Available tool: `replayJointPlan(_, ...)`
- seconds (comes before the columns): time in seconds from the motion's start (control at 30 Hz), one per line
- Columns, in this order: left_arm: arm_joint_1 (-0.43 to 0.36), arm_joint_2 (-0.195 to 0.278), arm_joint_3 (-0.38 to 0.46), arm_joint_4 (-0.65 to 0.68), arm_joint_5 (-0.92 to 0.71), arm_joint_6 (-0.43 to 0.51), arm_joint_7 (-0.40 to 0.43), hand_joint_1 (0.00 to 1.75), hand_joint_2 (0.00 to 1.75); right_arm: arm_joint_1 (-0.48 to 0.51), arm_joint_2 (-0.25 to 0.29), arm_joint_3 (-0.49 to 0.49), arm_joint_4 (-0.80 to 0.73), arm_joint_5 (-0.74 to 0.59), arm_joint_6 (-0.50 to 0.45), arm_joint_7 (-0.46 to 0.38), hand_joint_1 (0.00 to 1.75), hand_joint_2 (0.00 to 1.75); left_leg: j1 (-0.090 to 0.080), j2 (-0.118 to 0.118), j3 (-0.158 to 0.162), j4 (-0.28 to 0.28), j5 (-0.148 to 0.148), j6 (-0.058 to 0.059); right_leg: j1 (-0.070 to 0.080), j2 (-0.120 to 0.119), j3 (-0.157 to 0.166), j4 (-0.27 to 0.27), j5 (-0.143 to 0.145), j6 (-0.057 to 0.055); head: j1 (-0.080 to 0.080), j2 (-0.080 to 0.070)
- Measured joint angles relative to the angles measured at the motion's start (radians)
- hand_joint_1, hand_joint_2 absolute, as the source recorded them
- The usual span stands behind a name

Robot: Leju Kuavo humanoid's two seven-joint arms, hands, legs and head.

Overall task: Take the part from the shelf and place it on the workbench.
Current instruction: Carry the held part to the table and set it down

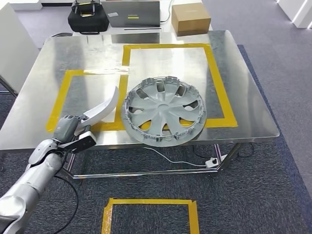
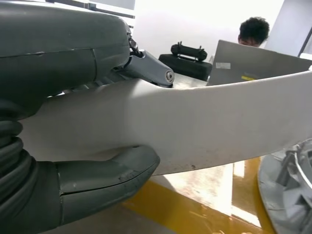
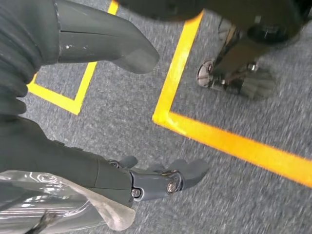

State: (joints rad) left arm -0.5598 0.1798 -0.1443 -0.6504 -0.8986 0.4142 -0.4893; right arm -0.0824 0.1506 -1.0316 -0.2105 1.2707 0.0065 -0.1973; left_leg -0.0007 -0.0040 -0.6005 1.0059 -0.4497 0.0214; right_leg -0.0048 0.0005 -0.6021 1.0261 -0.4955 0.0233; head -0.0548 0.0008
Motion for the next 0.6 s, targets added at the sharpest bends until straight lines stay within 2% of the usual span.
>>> replayJointPlan(0.07,-0.002,0.0,-0.003,0.002,0.004,0.002,0.001,1.75,1.75,0.0,-0.001,0.0,0.0,0.0,0.001,0.0,0.0,1.75,0.004,0.001,0.005,-0.007,0.004,0.006,-0.003,0.001,-0.041,0.081,-0.047,0.009,0.002,0.0)
replayJointPlan(0.13,-0.001,-0.001,-0.004,0.006,0.009,0.008,0.004,1.75,1.75,0.002,-0.002,0.0,0.0,0.0,0.001,0.0,0.0,1.75,0.005,0.001,0.004,-0.007,0.004,0.01,-0.006,0.0,-0.102,0.206,-0.099,0.018,0.003,0.0)
replayJointPlan(0.17,0.0,-0.001,-0.004,0.009,0.01,0.012,0.006,1.75,1.75,0.003,-0.002,0.0,0.0,0.0,0.001,0.0,0.0,1.75,0.005,0.001,0.004,-0.006,0.004,0.01,-0.007,0.0,-0.121,0.243,-0.105,0.021,0.003,0.0)
replayJointPlan(0.2,0.001,-0.001,-0.005,0.012,0.01,0.017,0.009,1.75,1.75,0.004,-0.002,0.0,0.0,0.0,0.0,0.0,0.0,1.75,0.005,0.001,0.004,-0.006,0.004,0.01,-0.009,0.0,-0.124,0.245,-0.093,0.024,0.003,0.0)
replayJointPlan(0.23,0.002,0.0,-0.005,0.014,0.01,0.024,0.012,1.75,1.75,0.005,-0.004,-0.001,0.0,0.0,0.0,0.0,0.0,1.75,0.006,0.001,0.004,-0.004,0.003,0.008,-0.011,0.0,-0.107,0.209,-0.064,0.027,0.003,0.0)
replayJointPlan(0.27,0.002,0.002,-0.006,0.017,0.01,0.03,0.016,1.75,1.75,0.005,-0.005,-0.001,0.0,0.0,0.0,0.001,0.0,1.75,0.008,0.0,0.004,0.0,0.001,0.005,-0.013,0.0,-0.075,0.145,-0.029,0.028,0.003,0.0)
replayJointPlan(0.3,0.0,0.007,-0.006,0.02,0.009,0.035,0.019,1.75,1.75,0.004,-0.006,-0.001,0.0,0.0,0.0,0.001,0.0,1.75,0.007,0.0,0.002,0.005,-0.003,0.0,-0.014,0.001,-0.04,0.081,-0.007,0.028,0.004,0.0)
replayJointPlan(0.33,-0.001,0.013,-0.006,0.023,0.008,0.037,0.023,1.75,1.75,0.003,-0.007,-0.001,0.0,0.0,0.0,0.001,0.0,1.75,0.006,0.0,-0.001,0.012,-0.006,-0.006,-0.015,0.002,-0.014,0.033,0.007,0.025,0.004,0.0)
replayJointPlan(0.37,-0.004,0.021,-0.006,0.026,0.006,0.037,0.027,1.75,1.75,0.003,-0.008,-0.001,0.0,0.0,0.0,0.0,0.0,1.75,0.004,0.0,-0.004,0.017,-0.007,-0.012,-0.015,0.004,0.002,0.006,0.01,0.02,0.004,0.0)
replayJointPlan(0.47,-0.012,0.048,-0.006,0.041,-0.001,0.034,0.039,1.75,1.75,0.005,-0.007,-0.001,0.0,0.001,0.001,0.0,0.0,1.75,0.005,0.0,-0.005,0.021,-0.009,-0.026,-0.014,0.006,0.005,0.001,0.008,0.0,0.004,0.0)
replayJointPlan(0.5,-0.015,0.057,-0.006,0.047,-0.002,0.033,0.041,1.75,1.75,0.006,-0.007,-0.001,0.0,0.002,0.001,0.0,0.0,1.75,0.006,0.0,-0.009,0.031,-0.019,-0.03,-0.015,0.006,0.006,0.0,0.009,-0.007,0.004,0.0)
replayJointPlan(0.53,-0.018,0.065,-0.005,0.051,-0.003,0.032,0.04,1.75,1.75,0.006,-0.007,-0.001,0.0,0.003,0.001,0.0,0.0,1.75,0.007,0.001,-0.021,0.06,-0.039,-0.035,-0.016,0.005,0.006,-0.001,0.01,-0.013,0.003,0.0)
replayJointPlan(0.6,-0.023,0.076,-0.005,0.06,-0.003,0.031,0.039,1.75,1.75,0.005,-0.008,-0.002,0.0,0.003,0.0,0.0,0.0,1.75,0.008,0.001,-0.071,0.178,-0.101,-0.042,-0.016,0.004,0.006,-0.002,0.01,-0.021,0.001,0.0)
